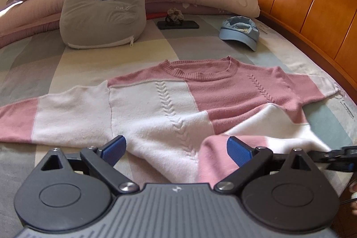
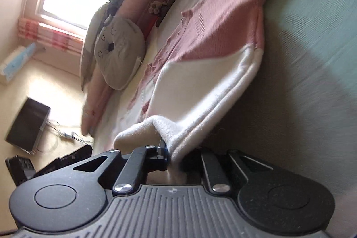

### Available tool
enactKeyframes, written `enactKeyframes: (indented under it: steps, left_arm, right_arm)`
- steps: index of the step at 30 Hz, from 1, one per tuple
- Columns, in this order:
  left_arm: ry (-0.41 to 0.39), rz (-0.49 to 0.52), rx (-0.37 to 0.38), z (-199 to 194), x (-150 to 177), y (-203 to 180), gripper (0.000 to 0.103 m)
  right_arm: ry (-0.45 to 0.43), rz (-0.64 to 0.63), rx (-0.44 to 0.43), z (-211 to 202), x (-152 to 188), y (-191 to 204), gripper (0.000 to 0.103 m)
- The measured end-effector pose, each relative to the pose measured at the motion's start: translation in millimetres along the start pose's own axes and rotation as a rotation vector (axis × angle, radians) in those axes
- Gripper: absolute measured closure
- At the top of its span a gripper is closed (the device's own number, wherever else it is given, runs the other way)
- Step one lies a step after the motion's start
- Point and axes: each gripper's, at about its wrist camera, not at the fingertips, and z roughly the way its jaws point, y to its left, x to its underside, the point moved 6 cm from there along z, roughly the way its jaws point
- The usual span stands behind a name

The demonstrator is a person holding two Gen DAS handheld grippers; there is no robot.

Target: Fold clothes

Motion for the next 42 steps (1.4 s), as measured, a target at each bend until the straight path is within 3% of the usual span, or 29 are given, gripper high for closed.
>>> enactKeyframes:
  steps: [11, 14, 15, 17, 22, 31, 38, 39, 41, 42]
  left_arm:
    - [0.011, -0.026, 0.026, 4.6, 6.4, -3.5, 0.006]
    - [0.016, -0.023, 0.026, 5.7, 7.2, -6.1, 0.006]
    - [0.018, -0.023, 0.026, 5.9, 7.8, -6.8, 0.006]
    - [0.025, -0.024, 0.022, 6.2, 9.5, -6.8, 0.006]
    - [0.046, -0.039, 0.015, 9.4, 15.4, -3.5, 0.006]
    - [0.075, -0.015, 0.042, 19.3, 15.2, -18.3, 0.006]
    - [0.091, -0.022, 0.030, 21.4, 19.0, -18.7, 0.006]
    - [0.096, -0.026, 0.026, 23.2, 19.7, -18.3, 0.006]
    - [0.107, -0.033, 0.017, 27.0, 19.8, -19.2, 0.006]
    - [0.105, -0.026, 0.020, 26.7, 19.1, -21.0, 0.006]
  right_arm:
    - [0.056, -0.201, 0.371, -98.7, -39.7, -37.3, 0.089]
    - [0.058, -0.223, 0.473, -99.5, -48.7, -48.1, 0.083]
    - [0.057, -0.228, 0.503, -98.8, -50.4, -51.4, 0.076]
    - [0.055, -0.190, 0.471, -98.7, -46.0, -56.6, 0.076]
    - [0.037, -0.094, 0.375, -113.5, -22.3, -71.8, 0.057]
    - [-0.114, 0.057, 0.098, -92.2, 10.8, -89.7, 0.056]
    - [-0.130, 0.042, 0.022, -82.9, 30.1, -80.6, 0.056]
    - [-0.141, 0.038, 0.023, -81.4, 30.5, -80.4, 0.058]
    - [-0.143, 0.066, 0.039, -74.2, 29.0, -82.8, 0.074]
    - [-0.138, 0.089, 0.051, -69.4, 27.7, -84.8, 0.087]
